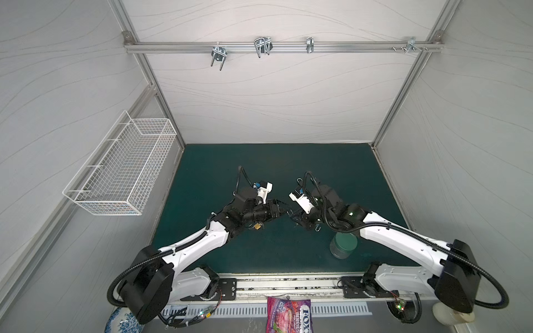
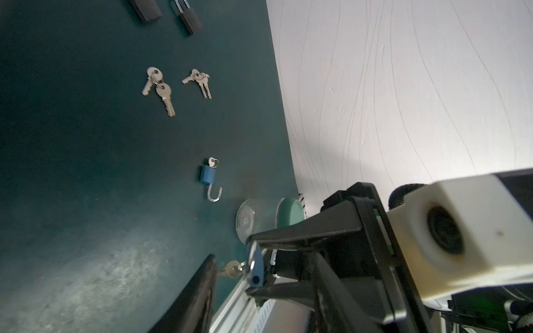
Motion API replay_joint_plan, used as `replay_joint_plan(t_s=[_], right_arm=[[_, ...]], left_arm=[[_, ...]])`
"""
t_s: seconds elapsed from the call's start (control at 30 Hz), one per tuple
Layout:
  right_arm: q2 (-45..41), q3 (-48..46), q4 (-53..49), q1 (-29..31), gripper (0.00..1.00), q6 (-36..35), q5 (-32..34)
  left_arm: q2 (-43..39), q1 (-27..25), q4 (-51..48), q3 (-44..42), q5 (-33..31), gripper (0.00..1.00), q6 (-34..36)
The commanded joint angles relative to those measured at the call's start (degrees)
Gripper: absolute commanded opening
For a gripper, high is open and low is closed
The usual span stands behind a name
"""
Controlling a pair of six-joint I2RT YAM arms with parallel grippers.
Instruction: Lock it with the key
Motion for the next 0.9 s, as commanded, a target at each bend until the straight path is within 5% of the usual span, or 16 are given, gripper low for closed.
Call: replay_joint_plan(t_s=[0.0, 0.57, 0.63, 0.77, 0.87], right_arm=[[-1.3, 1.1, 0.9, 0.1, 0.07, -1.1, -1.3], [-2.3, 3.1, -0.6, 0.1, 0.07, -1.6, -1.7], [-3.1, 4.5, -1.6, 0.1, 0.15, -2.1, -2.6], [-6.8, 6.2, -2.1, 0.0, 0.58, -2.9, -2.8], [-10.9, 5.9, -0.5, -0.2, 0.67, -2.4, -2.0]], left_arm=[[1.2, -1.3, 4.1, 2.5, 0.3, 0.48, 0.0], [1.5, -1.7, 2.7, 2.5, -1.7, 0.02, -0.1], [1.0, -1.7, 2.2, 3.1, -1.5, 0.0, -0.2], [-2.2, -1.5, -1.6, 5.2, -3.0, 0.0, 1.3], [-5.4, -0.6, -3.1, 6.3, -3.7, 0.0, 1.8]])
